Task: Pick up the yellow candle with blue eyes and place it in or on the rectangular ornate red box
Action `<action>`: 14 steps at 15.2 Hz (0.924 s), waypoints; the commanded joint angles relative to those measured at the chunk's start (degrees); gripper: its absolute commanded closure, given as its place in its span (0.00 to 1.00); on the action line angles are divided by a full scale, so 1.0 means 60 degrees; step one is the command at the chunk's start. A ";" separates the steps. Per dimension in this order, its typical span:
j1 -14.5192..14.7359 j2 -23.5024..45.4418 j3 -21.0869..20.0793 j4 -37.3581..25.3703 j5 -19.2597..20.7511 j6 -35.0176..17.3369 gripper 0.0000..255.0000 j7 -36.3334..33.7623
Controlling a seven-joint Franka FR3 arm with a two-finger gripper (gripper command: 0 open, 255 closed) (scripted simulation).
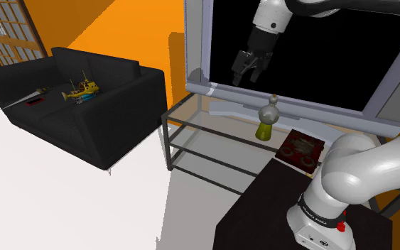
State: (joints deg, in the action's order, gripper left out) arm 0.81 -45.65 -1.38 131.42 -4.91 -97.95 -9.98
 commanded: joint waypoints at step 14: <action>-0.1045 0.1067 0.2420 0.0653 0.1063 -0.1344 0.00 0.1982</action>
State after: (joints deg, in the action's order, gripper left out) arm -4.95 -39.81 11.92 135.19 0.98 -105.41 0.85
